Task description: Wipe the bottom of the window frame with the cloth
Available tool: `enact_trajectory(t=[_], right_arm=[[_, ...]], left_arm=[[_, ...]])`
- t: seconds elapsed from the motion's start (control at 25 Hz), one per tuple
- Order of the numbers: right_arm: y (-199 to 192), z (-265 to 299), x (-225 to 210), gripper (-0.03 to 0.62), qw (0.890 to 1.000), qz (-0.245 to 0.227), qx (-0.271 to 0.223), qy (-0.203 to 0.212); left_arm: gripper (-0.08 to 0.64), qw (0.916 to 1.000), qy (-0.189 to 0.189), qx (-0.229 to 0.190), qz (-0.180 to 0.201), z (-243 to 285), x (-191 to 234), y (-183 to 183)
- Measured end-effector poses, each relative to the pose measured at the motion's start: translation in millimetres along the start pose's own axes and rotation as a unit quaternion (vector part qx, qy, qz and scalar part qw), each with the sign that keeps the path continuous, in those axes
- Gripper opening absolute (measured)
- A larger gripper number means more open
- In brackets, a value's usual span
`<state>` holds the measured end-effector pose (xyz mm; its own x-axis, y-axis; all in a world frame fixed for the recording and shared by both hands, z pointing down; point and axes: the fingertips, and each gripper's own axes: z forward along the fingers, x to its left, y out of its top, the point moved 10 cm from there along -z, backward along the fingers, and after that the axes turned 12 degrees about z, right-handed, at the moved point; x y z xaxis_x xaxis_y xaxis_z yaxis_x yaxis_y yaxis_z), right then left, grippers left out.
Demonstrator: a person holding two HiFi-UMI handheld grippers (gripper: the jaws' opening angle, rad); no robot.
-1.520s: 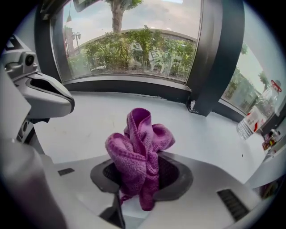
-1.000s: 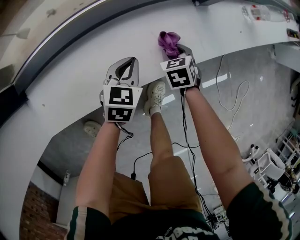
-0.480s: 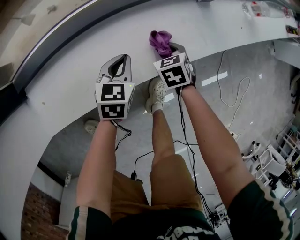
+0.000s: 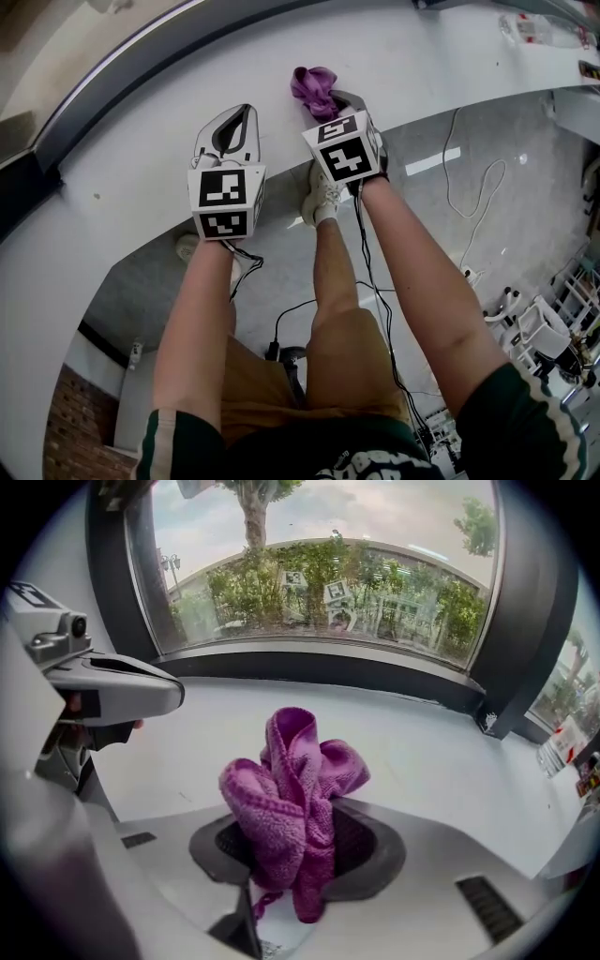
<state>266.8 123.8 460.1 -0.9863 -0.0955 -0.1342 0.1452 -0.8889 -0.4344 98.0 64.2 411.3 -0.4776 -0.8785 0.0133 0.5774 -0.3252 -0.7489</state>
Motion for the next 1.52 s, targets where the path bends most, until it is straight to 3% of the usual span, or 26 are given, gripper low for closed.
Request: enact_trajectory(t=[0.4, 0.88, 1.52], right_arm=[[7, 14, 62, 0.164, 1.000, 0.004, 0.005, 0.028], [20, 28, 147, 0.166, 0.995, -0.059, 0.027, 0.071], [29, 43, 231, 0.166, 0.989, -0.099, 0.033, 0.105]], left_arm=[[0.003, 0.9999, 0.004, 0.013, 0.001, -23, 28, -23], [0.003, 0.9989, 0.038, 0.025, -0.012, -72, 78, -56], [0.003, 0.9960, 0.076, 0.028, -0.037, -125, 120, -90]])
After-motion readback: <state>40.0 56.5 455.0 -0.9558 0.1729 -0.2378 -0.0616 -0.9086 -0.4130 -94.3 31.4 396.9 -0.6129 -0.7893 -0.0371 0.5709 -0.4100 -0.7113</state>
